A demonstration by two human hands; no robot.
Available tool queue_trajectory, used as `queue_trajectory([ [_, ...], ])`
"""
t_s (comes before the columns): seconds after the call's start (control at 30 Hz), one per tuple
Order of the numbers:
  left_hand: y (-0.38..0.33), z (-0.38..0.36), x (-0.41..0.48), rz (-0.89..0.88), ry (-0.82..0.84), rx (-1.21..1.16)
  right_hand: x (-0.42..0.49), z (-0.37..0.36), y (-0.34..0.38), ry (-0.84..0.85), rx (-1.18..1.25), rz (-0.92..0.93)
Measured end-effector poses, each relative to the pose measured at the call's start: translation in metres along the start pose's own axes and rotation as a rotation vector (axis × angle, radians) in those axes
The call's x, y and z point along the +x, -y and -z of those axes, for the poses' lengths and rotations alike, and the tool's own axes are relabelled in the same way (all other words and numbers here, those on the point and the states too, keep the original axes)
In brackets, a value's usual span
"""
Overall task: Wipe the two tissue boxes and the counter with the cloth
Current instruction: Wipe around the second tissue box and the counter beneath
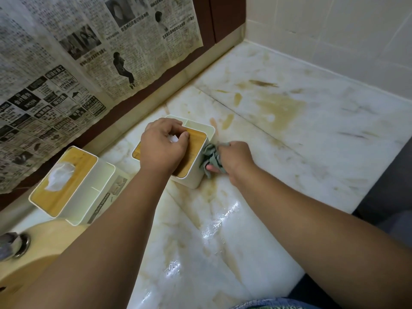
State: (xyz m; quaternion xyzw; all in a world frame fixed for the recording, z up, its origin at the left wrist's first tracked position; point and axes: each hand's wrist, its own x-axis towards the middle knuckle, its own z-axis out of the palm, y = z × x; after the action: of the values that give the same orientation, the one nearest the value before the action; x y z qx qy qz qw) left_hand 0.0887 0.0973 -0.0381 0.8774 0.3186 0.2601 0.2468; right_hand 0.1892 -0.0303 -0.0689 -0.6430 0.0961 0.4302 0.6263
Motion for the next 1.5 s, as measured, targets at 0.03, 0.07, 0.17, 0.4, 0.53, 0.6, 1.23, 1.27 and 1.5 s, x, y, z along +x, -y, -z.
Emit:
queue_trajectory([
  [0.03,0.0,0.0,0.0,-0.004,-0.001,0.0,-0.009,-0.001,-0.01,0.029,0.013,-0.015],
  [0.07,0.0,0.0,0.0,-0.005,-0.003,-0.001,-0.018,0.0,-0.019,0.063,0.014,-0.018],
  [0.17,-0.002,0.0,-0.001,0.0,-0.007,0.003,-0.04,0.002,-0.036,0.151,-0.008,0.012],
  [0.4,-0.003,0.001,-0.001,0.009,0.0,0.017,-0.02,0.005,0.003,0.044,0.097,0.187],
  [0.53,-0.004,0.001,-0.001,0.022,0.005,0.041,0.005,0.006,0.005,-0.019,0.098,0.149],
  [0.6,-0.004,0.001,-0.001,0.028,0.0,0.047,0.005,0.002,-0.009,-0.026,0.053,0.105],
  [1.23,-0.008,0.001,-0.003,0.054,-0.012,0.108,-0.005,0.011,-0.014,0.127,-0.208,-0.02],
  [1.27,-0.009,0.001,-0.003,0.049,-0.014,0.103,-0.011,0.01,-0.021,0.158,-0.259,-0.028],
  [1.5,-0.008,0.001,-0.003,0.028,-0.017,0.09,-0.048,0.028,0.001,0.516,-0.231,0.03],
])
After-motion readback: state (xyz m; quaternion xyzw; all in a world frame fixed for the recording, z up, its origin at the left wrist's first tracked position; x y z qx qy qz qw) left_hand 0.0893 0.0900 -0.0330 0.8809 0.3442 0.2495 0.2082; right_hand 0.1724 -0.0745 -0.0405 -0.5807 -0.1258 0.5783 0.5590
